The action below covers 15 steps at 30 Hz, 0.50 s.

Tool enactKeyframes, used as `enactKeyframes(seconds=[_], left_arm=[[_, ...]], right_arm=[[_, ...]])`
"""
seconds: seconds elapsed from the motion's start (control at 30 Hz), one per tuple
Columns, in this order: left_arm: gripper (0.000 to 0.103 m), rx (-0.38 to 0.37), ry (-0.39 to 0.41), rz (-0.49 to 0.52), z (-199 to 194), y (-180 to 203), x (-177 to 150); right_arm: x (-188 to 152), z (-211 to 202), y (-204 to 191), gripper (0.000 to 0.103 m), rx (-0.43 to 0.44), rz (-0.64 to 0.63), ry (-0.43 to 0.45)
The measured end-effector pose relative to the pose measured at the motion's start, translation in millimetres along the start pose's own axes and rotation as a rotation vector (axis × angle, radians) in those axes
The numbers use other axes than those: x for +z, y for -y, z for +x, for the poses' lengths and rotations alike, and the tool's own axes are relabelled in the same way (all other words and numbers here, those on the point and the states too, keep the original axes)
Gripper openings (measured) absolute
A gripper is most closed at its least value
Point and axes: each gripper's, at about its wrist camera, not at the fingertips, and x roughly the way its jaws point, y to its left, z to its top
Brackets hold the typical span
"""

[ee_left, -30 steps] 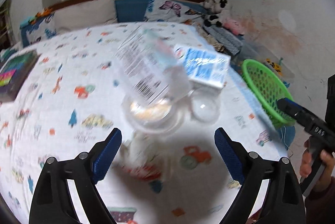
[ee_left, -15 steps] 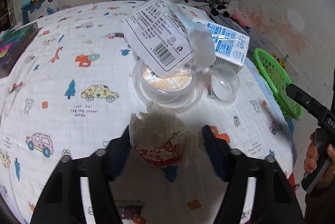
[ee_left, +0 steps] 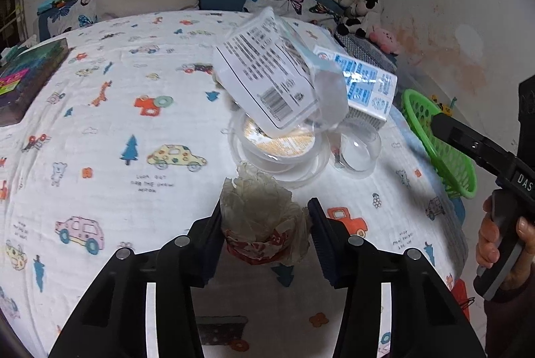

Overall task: Collect trash
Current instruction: 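Grasp the clear plastic bag with the right gripper while the left holds the crumpled paper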

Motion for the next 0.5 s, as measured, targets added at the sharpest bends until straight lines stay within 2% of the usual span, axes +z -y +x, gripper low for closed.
enactKeyframes(seconds=[0.2, 0.5], left_arm=[[0.046, 0.014, 0.033, -0.022, -15, -15, 2], [0.047, 0.014, 0.059, -0.064, -27, -35, 0]], right_arm=[[17, 25, -29, 0.087, 0.062, -0.052, -0.020], [40, 66, -59, 0.087, 0.103, -0.074, -0.051]])
